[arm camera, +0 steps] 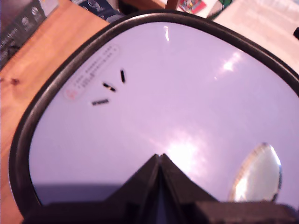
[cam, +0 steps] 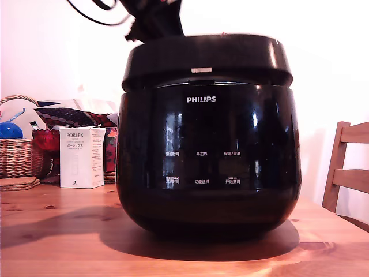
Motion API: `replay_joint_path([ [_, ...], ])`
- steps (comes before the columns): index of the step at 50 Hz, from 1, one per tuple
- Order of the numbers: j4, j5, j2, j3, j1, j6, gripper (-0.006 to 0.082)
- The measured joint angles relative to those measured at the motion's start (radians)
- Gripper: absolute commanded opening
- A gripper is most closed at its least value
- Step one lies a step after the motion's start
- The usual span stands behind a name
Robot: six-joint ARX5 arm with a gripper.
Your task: Close the rice cooker by pressing the lid down with medium force
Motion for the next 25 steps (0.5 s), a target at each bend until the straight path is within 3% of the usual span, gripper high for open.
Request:
replay_joint_path([
  [25, 0.336, -0.055, -0.228, -0.393, -0.003, -0.133, -0.0022],
])
